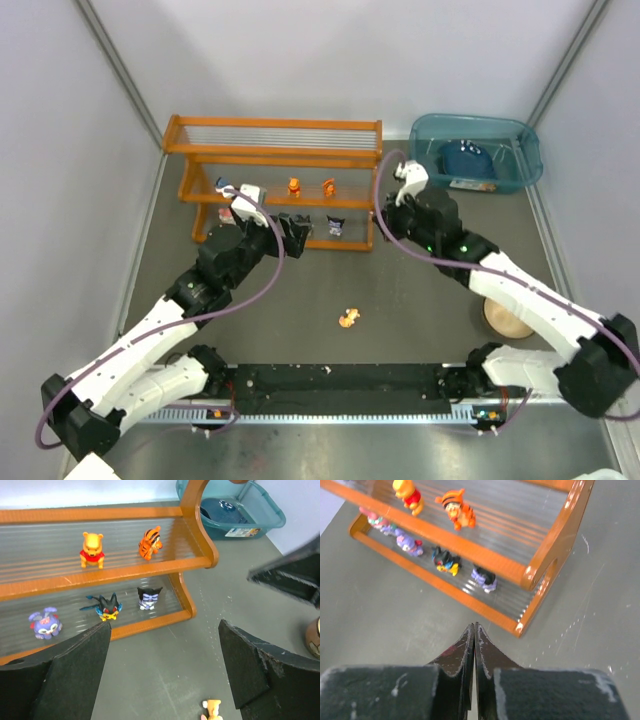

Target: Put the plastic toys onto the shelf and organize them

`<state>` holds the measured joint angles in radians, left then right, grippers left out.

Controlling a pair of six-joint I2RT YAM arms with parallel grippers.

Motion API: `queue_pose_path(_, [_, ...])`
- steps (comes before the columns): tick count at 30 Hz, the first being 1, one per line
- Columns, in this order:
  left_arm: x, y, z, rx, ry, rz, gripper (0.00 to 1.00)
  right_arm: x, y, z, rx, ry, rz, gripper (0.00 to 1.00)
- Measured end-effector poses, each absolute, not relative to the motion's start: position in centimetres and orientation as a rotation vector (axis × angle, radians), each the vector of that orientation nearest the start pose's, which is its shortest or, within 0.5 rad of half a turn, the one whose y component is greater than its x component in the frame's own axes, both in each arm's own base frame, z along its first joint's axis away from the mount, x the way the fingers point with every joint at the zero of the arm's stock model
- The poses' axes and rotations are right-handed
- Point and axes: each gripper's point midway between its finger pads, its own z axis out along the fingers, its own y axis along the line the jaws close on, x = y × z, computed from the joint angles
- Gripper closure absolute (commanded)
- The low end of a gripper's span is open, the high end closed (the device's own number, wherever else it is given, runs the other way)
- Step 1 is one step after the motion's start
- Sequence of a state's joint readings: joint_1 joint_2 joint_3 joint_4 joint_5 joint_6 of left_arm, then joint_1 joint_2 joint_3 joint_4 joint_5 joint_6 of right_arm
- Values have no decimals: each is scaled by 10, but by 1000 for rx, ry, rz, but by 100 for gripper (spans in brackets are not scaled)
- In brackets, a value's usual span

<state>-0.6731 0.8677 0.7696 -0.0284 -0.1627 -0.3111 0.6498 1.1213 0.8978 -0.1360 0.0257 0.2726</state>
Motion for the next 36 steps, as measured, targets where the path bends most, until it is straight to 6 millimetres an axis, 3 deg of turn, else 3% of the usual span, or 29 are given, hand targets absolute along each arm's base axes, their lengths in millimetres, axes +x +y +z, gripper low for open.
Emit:
queue_pose_path(10, [258,-194,260,152,1767,-650,18,371,264,246,-354,1865,578,100])
queue_pose_path(16, [254,-195,258,144,1784,-675,19,405,284,238,-381,1859,563,100])
queue_pose_path(23, [251,-191,263,130,1772,-682,19,421,292,227,-403,1865,540,100])
queue_pose_path(36, [252,-187,253,124,1807,-643,19,443,299,212,-438,1862,473,100])
